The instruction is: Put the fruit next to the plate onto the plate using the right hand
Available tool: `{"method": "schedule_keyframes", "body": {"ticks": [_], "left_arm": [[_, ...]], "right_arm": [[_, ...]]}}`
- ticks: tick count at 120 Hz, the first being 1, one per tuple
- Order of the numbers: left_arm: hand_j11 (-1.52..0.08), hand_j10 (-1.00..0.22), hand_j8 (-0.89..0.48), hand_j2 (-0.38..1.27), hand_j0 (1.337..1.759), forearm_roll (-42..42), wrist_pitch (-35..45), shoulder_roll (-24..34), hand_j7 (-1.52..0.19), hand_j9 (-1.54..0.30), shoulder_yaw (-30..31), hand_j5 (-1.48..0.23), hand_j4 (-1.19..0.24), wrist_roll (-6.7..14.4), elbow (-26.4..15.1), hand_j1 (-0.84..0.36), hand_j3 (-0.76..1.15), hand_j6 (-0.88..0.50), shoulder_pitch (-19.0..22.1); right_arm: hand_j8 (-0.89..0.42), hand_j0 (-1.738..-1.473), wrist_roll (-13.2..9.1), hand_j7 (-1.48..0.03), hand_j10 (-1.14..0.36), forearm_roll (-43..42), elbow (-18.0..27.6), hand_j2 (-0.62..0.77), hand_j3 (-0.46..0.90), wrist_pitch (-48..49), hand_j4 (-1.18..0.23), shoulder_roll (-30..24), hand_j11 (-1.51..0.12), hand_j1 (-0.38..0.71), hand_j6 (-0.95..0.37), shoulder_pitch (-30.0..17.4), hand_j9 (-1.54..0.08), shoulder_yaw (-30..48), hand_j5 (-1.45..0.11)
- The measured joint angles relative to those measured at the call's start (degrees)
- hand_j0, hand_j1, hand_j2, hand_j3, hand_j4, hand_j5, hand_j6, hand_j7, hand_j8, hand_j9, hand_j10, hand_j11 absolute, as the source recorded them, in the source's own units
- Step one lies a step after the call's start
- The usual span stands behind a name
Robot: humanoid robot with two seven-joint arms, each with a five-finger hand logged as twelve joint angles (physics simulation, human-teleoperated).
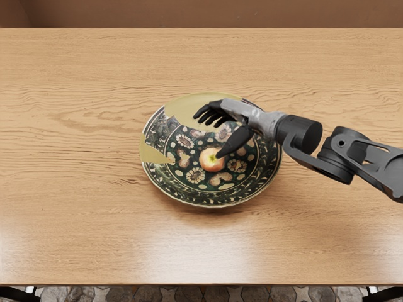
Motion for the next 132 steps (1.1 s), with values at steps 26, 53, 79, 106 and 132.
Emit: {"method": "schedule_keyframes", "body": {"ticks": [26, 53, 79, 106, 132], "left_arm": [[-0.32, -0.24, -0.24, 0.05, 1.658, 0.01, 0.0, 0.0, -0.32, -0.32, 0.0, -0.32, -0.24, 0.0, 0.0, 0.06, 0.0, -0.24, 0.0], [-0.32, -0.24, -0.24, 0.05, 1.658, -0.01, 0.0, 0.0, -0.32, -0.32, 0.0, -0.32, -0.24, 0.0, 0.0, 0.06, 0.0, -0.24, 0.0], [-0.32, -0.24, -0.24, 0.05, 1.658, 0.0, 0.0, 0.0, -0.32, -0.32, 0.0, -0.32, -0.24, 0.0, 0.0, 0.06, 0.0, -0.24, 0.0], [-0.32, -0.24, -0.24, 0.05, 1.658, 0.0, 0.0, 0.0, -0.32, -0.32, -0.14, -0.32, -0.24, 0.0, -0.25, 0.06, 0.0, -0.24, 0.0], [-0.32, -0.24, -0.24, 0.05, 1.658, 0.06, -0.07, 0.0, -0.32, -0.32, -0.09, -0.32, -0.24, 0.0, -1.39, 0.06, 0.0, -0.24, 0.0]], "right_arm": [[-0.24, -1.658, 0.01, -0.32, -0.24, 0.4, 1.1, -0.02, 0.0, 0.16, -0.25, -0.58, -0.32, -0.07, -0.25, 0.35, -0.32, 1.46, -0.32], [-0.13, -1.658, 0.03, -0.18, -0.13, 1.72, 1.68, -0.02, 0.0, 0.95, -0.14, -1.75, -0.18, -0.19, -0.14, 0.42, -0.18, 5.28, -0.18], [-0.08, -1.658, 0.2, -0.1, -0.08, 7.04, 3.2, -0.01, 0.0, 5.66, -0.08, -7.0, -0.1, -0.26, -0.08, 0.38, -0.1, 9.48, -0.1], [-0.06, -1.658, 0.53, -0.08, -0.06, 14.91, 3.2, -0.01, 0.0, 14.61, -0.06, -14.75, -0.08, -0.28, -0.06, 0.34, -0.08, 12.84, -0.08], [-0.05, -1.658, 0.82, -0.07, -0.05, 20.44, 1.19, -0.01, 0.0, 22.75, -0.05, -22.0, -0.07, -0.29, -0.05, 0.21, -0.07, 13.02, -0.07]]}}
